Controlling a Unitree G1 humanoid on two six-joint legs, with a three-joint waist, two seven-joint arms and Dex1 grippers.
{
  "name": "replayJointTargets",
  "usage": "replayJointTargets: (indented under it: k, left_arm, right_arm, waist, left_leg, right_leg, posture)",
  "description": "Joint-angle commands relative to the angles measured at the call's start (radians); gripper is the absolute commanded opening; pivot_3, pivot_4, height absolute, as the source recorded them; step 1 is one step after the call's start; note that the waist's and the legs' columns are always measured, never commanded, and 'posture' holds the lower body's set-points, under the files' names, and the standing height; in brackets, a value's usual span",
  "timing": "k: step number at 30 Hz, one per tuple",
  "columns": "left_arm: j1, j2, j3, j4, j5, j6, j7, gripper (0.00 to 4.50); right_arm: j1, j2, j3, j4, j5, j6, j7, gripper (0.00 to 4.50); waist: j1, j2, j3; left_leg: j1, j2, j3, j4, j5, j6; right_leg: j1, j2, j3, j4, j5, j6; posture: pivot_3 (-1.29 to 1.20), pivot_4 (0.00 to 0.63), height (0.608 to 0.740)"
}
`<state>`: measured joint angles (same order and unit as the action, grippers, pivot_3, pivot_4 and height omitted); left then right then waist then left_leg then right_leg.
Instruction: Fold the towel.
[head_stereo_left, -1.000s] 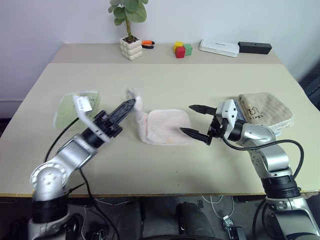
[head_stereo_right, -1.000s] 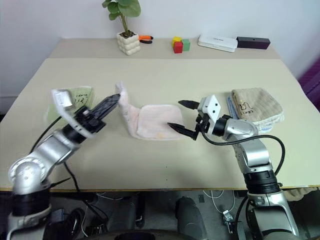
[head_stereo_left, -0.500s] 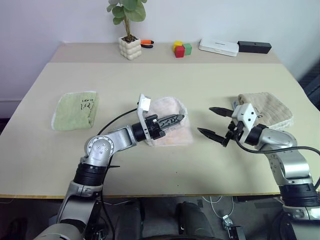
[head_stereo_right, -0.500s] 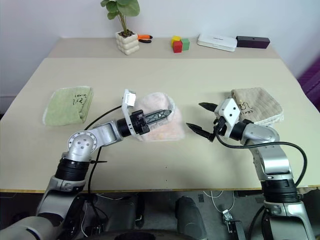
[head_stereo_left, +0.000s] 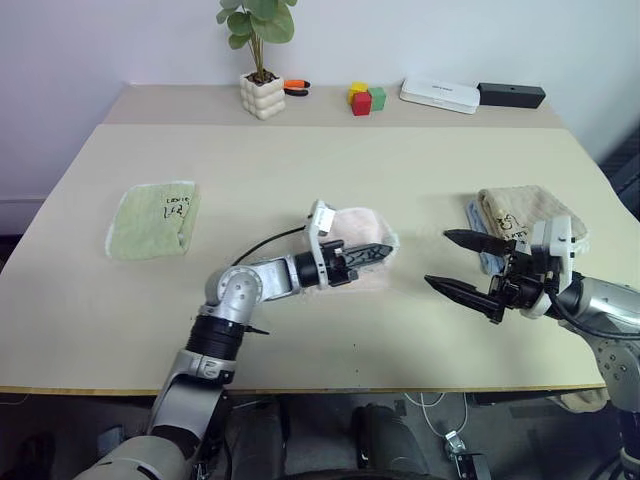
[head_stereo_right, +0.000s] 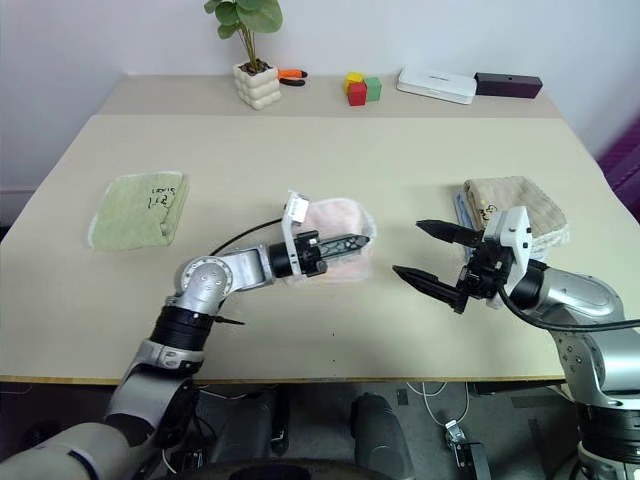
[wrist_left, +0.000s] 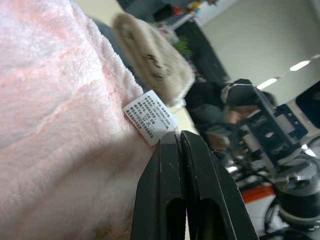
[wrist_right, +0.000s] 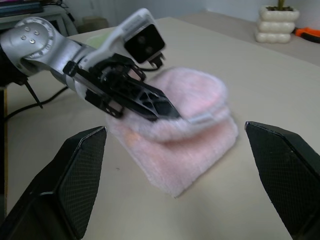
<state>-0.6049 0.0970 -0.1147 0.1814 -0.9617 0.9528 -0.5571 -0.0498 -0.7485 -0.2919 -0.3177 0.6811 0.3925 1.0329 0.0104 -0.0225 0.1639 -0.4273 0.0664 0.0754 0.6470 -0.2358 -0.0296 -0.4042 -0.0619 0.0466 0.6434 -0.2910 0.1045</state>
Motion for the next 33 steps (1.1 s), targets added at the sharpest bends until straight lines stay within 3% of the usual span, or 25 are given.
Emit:
replayJointTargets:
  k: [1,6,13,15,18,23,30,33]
  left_arm:
    - [-0.024,-0.007,-0.040,0.038,0.070,0.016,-0.035,0.04]
    - [-0.031,-0.029,-0.023,0.086,0.156,-0.044,-0.043,0.04]
    - [-0.046,-0.044,0.040,0.089,0.172,-0.034,-0.055,3.32]
    - [-0.018,-0.013,0.024,-0.011,0.085,0.075,-0.134,4.27]
    - [0.053,0.067,-0.040,-0.232,0.009,0.151,-0.269,4.27]
    - [0.058,0.083,0.007,-0.255,0.027,0.123,-0.245,4.27]
    - [0.098,0.120,0.188,-0.287,0.021,0.061,-0.128,4.27]
    - [0.121,0.122,0.264,-0.282,0.041,0.005,-0.058,3.46]
  right_arm:
    - [-0.012,0.006,-0.002,-0.043,0.009,-0.001,-0.021,4.50]
    - [-0.012,0.005,0.006,-0.039,-0.001,-0.008,-0.032,4.50]
    - [-0.043,0.010,0.038,-0.004,-0.026,-0.020,-0.029,4.50]
    - [-0.068,0.016,0.049,0.011,-0.027,-0.018,-0.028,4.50]
    - [-0.112,0.033,0.067,0.037,-0.023,-0.013,-0.026,4.50]
    - [-0.172,0.069,0.090,0.089,-0.027,-0.016,-0.033,4.50]
    - [-0.260,0.135,0.099,0.167,-0.079,-0.050,-0.116,4.50]
    - [-0.305,0.182,0.075,0.221,-0.071,-0.049,-0.177,4.50]
  waist:
    - [-0.001,0.000,0.000]
    - [0.000,0.000,0.000]
    - [-0.001,0.000,0.000]
    - [-0.001,-0.001,0.000]
    - [-0.016,0.000,0.001]
    - [-0.017,0.000,0.001]
    - [-0.024,0.000,0.001]
    - [-0.023,0.000,0.001]
  left_leg:
    - [0.000,0.000,0.000,0.000,0.000,0.000]
    - [0.000,0.000,0.000,0.000,0.000,0.000]
    - [0.000,0.000,-0.001,0.000,0.000,0.000]
    - [0.000,0.000,-0.001,0.000,0.000,0.000]
    - [0.000,0.000,0.000,-0.001,0.000,0.000]
    - [0.000,0.000,-0.002,0.000,0.000,0.000]
    - [0.000,0.000,-0.002,-0.001,0.000,0.000]
    - [0.000,0.000,-0.002,-0.001,0.000,0.000]
  right_leg:
    - [0.000,0.000,0.000,0.000,0.000,0.000]
    - [0.000,0.000,0.000,0.000,0.000,0.000]
    - [0.000,0.000,0.000,0.000,0.000,0.000]
    - [0.000,0.000,0.000,0.000,0.000,0.000]
    - [-0.001,0.000,0.000,0.001,0.001,0.002]
    - [0.000,0.000,-0.001,0.002,0.001,0.003]
    - [0.000,0.000,-0.001,0.002,0.001,0.004]
    - [-0.001,0.000,-0.001,0.003,0.001,0.005]
  posture:
    - [0.00,0.150,0.735]
    - [0.00,0.150,0.735]
    - [0.00,0.150,0.735]
    - [0.00,0.150,0.735]
    - [0.00,0.150,0.735]
    - [0.00,0.150,0.735]
    - [0.00,0.150,0.735]
    - [0.00,0.150,0.735]
